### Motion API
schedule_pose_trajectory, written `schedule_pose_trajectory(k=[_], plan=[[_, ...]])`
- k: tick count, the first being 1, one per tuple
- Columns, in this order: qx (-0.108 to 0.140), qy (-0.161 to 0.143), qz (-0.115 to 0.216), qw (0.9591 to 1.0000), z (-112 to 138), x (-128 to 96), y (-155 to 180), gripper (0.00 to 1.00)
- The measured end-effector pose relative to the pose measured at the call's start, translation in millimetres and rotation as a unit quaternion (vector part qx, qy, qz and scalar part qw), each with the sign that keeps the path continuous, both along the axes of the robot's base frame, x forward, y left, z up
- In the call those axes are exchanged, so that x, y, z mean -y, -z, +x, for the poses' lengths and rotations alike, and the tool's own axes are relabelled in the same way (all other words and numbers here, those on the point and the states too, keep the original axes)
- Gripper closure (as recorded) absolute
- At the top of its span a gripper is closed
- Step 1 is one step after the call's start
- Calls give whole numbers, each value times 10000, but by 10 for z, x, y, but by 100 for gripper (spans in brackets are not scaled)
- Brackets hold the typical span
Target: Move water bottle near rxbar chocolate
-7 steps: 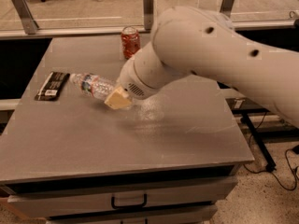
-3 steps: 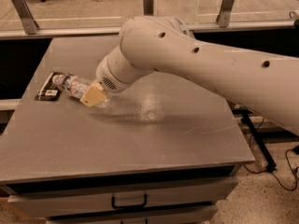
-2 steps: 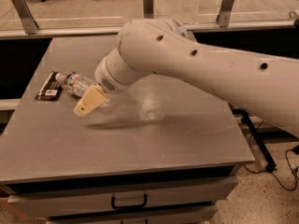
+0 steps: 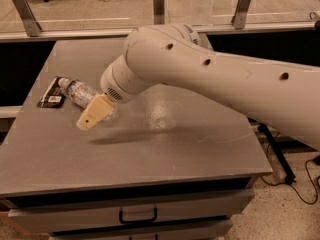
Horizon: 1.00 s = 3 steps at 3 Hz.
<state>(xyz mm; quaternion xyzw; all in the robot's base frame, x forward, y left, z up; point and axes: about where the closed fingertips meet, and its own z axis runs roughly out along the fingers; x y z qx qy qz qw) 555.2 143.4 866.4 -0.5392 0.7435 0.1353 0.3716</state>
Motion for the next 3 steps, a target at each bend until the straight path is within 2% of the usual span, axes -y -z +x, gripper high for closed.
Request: schedule_pose_trajectory(k=[1, 2, 3], plan=[[95, -5, -4, 10000, -12, 15, -21, 0], [111, 89, 57, 9999, 3, 177, -101, 0], [169, 429, 110, 9989, 14, 628, -258, 0]])
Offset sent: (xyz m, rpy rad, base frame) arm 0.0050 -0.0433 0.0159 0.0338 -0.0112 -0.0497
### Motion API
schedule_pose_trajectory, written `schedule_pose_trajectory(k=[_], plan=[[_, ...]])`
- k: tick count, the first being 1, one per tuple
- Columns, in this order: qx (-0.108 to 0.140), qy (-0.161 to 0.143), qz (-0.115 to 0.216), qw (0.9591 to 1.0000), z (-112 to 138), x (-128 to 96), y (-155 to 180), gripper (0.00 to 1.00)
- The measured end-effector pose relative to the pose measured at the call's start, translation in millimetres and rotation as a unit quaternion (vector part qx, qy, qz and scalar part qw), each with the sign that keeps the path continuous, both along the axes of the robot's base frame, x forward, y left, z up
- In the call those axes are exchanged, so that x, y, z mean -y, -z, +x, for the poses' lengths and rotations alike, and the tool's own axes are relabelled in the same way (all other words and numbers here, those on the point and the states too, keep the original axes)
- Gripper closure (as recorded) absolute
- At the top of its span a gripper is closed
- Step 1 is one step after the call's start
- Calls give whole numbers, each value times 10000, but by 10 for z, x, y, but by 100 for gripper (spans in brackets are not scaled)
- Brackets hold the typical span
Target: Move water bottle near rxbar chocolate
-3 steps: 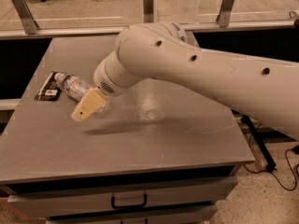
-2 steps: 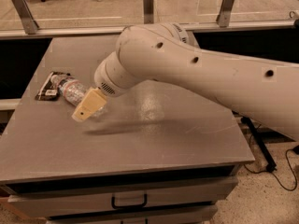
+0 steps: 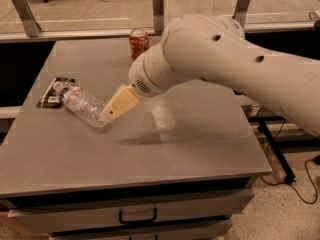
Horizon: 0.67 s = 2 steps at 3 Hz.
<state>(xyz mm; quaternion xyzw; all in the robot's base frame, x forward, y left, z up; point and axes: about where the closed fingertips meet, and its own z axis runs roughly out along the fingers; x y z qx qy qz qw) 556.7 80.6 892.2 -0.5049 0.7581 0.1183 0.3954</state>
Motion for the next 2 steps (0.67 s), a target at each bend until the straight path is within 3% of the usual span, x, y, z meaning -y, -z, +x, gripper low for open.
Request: schedule_pose_trajectory(k=[1, 2], plan=[[93, 631, 35, 9980, -37, 775, -257, 0], [92, 723, 41, 9973, -39, 876, -262, 0]])
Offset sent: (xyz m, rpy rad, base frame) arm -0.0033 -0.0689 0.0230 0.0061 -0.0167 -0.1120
